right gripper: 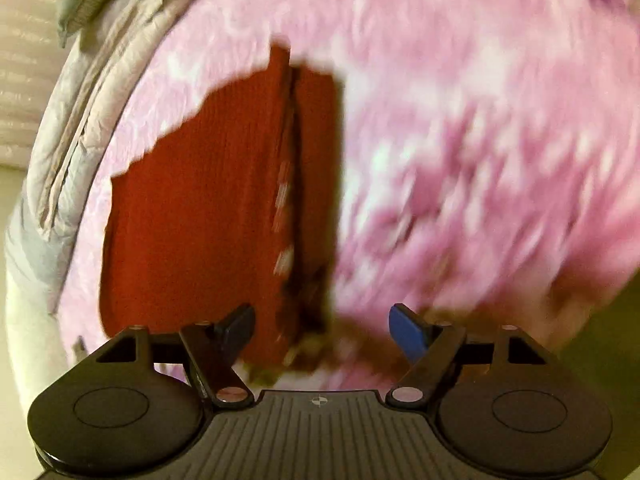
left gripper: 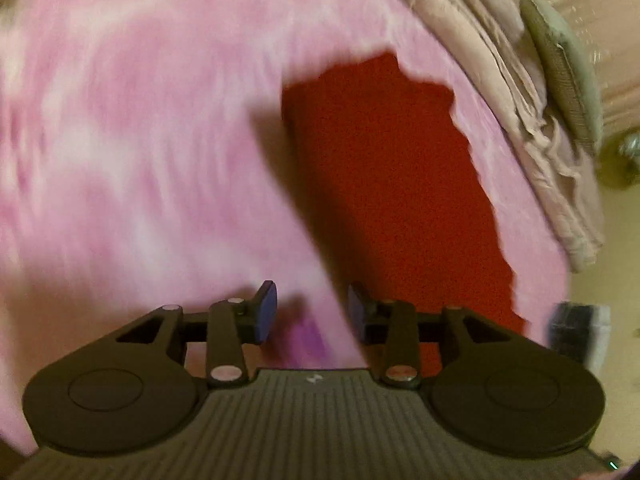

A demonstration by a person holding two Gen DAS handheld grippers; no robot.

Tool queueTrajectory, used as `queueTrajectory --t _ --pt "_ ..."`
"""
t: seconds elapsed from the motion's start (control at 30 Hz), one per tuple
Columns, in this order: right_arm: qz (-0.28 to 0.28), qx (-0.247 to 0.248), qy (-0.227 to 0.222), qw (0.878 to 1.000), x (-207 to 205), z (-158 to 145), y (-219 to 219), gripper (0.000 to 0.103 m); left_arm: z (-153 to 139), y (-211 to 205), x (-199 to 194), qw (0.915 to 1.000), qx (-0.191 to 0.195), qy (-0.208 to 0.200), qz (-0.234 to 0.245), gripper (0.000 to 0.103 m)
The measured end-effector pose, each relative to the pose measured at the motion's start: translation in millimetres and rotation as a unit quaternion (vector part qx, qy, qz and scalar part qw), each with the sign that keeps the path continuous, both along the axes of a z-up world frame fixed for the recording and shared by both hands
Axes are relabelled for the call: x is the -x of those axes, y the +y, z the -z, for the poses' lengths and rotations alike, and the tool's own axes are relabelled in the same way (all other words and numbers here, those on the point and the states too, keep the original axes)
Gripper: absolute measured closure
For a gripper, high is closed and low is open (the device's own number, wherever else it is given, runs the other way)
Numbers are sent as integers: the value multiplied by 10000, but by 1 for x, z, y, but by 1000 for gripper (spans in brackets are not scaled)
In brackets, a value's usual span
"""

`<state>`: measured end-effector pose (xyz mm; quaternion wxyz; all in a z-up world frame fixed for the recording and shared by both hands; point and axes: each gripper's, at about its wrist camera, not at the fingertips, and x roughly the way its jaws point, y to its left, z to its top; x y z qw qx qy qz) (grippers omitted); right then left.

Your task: Fold clothes

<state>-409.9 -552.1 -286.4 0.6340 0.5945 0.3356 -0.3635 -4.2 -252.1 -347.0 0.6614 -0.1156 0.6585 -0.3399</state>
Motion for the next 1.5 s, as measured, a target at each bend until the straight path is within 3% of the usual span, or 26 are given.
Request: queueTrajectory --t 0.17,0.3,0.4,0.5,0.63,0.73,0.8,0.83,0.87,0.9,0.97,1.03,1.13,1.27,1.43,1.47,1.5 --pt "-959 373 185 9945 11 -12 -70 26 8 4 88 9977 46 660 -160 69" --pt "-2053 408 -3 9778 -4 -3 -124 26 0 11 148 9923 292 706 -973 64" --pt "-2868 132 -466 9568 -20 16 -163 26 -8 12 187 9819 466 556 -1749 58" --pt "-3620 -183 -840 9282 -33 36 -192 26 -4 7 218 9697 661 394 -2320 55" --pt "-4309 -581 -1085 8939 -57 61 -216 26 13 1 237 9468 923 528 -3038 53" --pt "-4250 -1035 -1485 8869 -75 78 -223 26 26 -6 244 9296 1166 638 -3438 52" --pt "-4171 -1253 -1638 8851 -87 91 -224 26 35 -13 247 9229 1275 676 -3570 55" --pt "-4158 -1332 -1697 8835 -92 95 -223 27 38 -17 248 9224 1369 684 -3546 56" --pt "-4190 -1387 -1736 8804 -97 98 -222 27 41 -23 249 9238 1427 697 -3484 69" --pt "-4259 -1406 -1776 8760 -101 99 -219 28 43 -27 248 9273 1430 719 -3383 90" --pt "-4585 -1317 -1641 8634 -108 100 -210 87 41 -33 249 9365 1370 563 -3177 95" --pt "-4700 -1229 -1569 8599 -107 98 -205 88 35 -35 252 9427 1297 296 -3059 96" --pt "-4676 -1140 -1600 8618 -98 90 -201 91 22 -24 257 9448 1306 69 -3004 96" --pt "-4557 -1380 -1674 8633 -71 76 -183 93 -1 0 266 9499 1158 -219 -2893 96" --pt "-4476 -1910 -1479 8610 -34 78 -151 93 -5 29 284 9603 520 -194 -2733 95" --pt "-4462 -1907 -1336 8641 -31 81 -148 90 -4 30 285 9609 386 -187 -2734 89" --pt "-4469 -1838 -1193 8673 -30 82 -148 80 -3 30 286 9614 252 -180 -2735 84"
